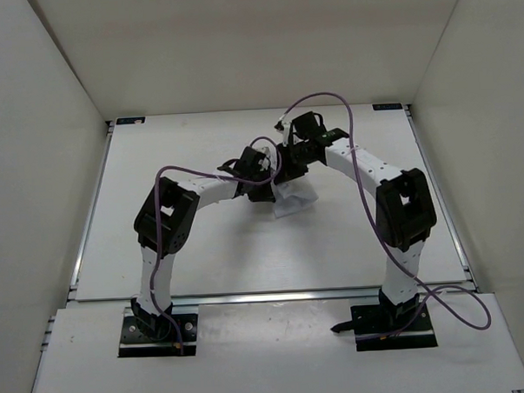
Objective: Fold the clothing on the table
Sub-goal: Fold the skirt
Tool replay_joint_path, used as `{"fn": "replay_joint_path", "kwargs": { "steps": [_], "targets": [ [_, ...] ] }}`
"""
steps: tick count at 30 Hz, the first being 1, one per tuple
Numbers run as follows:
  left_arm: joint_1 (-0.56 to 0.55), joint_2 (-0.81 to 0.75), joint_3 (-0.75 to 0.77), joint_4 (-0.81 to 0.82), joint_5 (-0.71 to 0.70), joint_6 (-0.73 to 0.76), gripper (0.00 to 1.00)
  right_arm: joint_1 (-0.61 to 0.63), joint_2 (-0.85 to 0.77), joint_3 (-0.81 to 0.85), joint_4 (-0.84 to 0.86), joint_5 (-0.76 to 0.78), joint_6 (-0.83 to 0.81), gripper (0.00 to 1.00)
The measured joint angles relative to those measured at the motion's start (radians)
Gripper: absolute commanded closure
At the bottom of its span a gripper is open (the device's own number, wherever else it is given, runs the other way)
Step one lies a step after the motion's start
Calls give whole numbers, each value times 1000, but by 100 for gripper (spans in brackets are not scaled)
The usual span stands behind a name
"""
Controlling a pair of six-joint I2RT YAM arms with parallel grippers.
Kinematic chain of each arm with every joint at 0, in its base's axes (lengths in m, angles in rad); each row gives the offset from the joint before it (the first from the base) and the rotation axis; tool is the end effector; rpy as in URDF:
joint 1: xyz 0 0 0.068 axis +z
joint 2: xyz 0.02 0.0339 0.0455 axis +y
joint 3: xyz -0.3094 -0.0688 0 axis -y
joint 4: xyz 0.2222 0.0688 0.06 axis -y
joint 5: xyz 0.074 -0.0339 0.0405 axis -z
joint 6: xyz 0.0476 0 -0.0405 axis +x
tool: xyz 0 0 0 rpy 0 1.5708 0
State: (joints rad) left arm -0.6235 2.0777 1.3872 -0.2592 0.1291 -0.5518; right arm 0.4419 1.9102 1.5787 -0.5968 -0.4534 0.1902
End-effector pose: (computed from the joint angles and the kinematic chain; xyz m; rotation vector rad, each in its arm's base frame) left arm 0.3620 -0.2679 0.1902 0.1487 2.6247 -0.6090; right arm 0.3731 0.1996 0.2962 -0.5140 2.5041 0.8224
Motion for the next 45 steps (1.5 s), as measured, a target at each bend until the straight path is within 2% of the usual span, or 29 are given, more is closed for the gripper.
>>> {"fn": "replay_joint_path", "kwargs": {
  "steps": [6,7,9,11,13,14,15,16,20,22,23,24,26,28,32,39,45],
  "targets": [
    [32,-11,-49,58,66,-24,100,15,33,-47,2,-3,12,100],
    [35,-14,-57,66,72,-26,100,14,33,-65,7,-6,17,97],
    [39,-21,-70,74,79,-25,100,8,33,-114,29,-17,31,76],
    [40,-26,-78,73,82,-25,100,4,33,-156,45,-38,53,44],
    [45,-32,-85,70,83,-23,99,-5,33,-182,66,-73,77,32],
    [50,-39,-93,64,87,-20,93,-9,31,-192,87,-93,89,25],
    [53,-48,-101,56,89,-16,83,-14,26,-202,110,-108,103,24],
    [59,-62,-116,43,89,-10,73,-23,13,-215,135,-121,113,25],
    [102,-133,-159,-15,97,8,45,-108,-108,-280,213,-158,157,46],
    [131,-171,-165,-35,97,16,38,-171,-182,-296,241,-164,163,65],
    [142,-189,-165,-41,97,15,37,-197,-208,-298,252,-165,162,70],
    [155,-208,-165,-42,98,13,39,-232,-232,-300,267,-167,163,84],
    [172,-251,-165,-34,116,0,65,-280,-248,-304,293,-174,156,100],
    [171,-282,-165,1,145,-21,83,-300,-236,-319,314,-184,154,100],
    [117,-273,-118,67,198,-54,100,-276,-154,-349,312,-201,143,100],
    [-53,-216,-109,165,200,-73,100,-219,26,-286,264,-204,68,100],
    [-80,-101,-148,165,132,-76,100,-221,161,-154,246,-207,13,100]
  ]
}}
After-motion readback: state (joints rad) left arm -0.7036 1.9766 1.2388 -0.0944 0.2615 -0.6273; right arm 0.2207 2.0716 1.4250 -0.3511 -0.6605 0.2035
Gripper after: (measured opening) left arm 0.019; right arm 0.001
